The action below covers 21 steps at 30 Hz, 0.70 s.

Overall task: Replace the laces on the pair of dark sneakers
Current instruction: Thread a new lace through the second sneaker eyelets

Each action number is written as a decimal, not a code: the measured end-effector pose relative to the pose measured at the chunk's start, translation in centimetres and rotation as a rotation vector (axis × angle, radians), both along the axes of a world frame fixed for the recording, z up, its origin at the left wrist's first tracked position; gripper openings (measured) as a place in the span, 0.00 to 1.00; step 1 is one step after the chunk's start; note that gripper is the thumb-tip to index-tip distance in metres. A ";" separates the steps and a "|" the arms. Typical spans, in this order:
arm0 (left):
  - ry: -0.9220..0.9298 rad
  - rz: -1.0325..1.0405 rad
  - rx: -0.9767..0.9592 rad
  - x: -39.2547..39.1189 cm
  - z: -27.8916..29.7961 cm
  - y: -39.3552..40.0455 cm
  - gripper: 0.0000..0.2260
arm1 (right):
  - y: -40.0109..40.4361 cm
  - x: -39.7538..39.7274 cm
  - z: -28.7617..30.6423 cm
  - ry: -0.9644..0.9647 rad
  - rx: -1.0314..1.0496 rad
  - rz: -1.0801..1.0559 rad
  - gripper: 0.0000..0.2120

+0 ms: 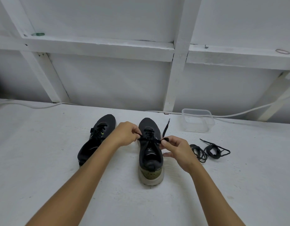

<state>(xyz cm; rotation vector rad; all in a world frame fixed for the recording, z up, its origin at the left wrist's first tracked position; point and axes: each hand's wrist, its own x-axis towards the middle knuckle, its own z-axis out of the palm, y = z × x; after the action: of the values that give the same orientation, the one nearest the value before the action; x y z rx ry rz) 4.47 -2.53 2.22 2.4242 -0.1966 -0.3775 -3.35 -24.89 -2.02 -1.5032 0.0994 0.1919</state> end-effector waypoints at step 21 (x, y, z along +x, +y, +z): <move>0.303 0.177 -0.373 1.9 -0.6 2.5 0.03 | 0.6 0.4 -1.4 0.075 0.530 -0.001 0.07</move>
<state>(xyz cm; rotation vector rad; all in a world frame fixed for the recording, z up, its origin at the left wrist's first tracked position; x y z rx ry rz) 6.35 0.00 1.64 1.9713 0.0767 -0.5663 -2.90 -24.29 -3.47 -0.9684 0.0997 0.2520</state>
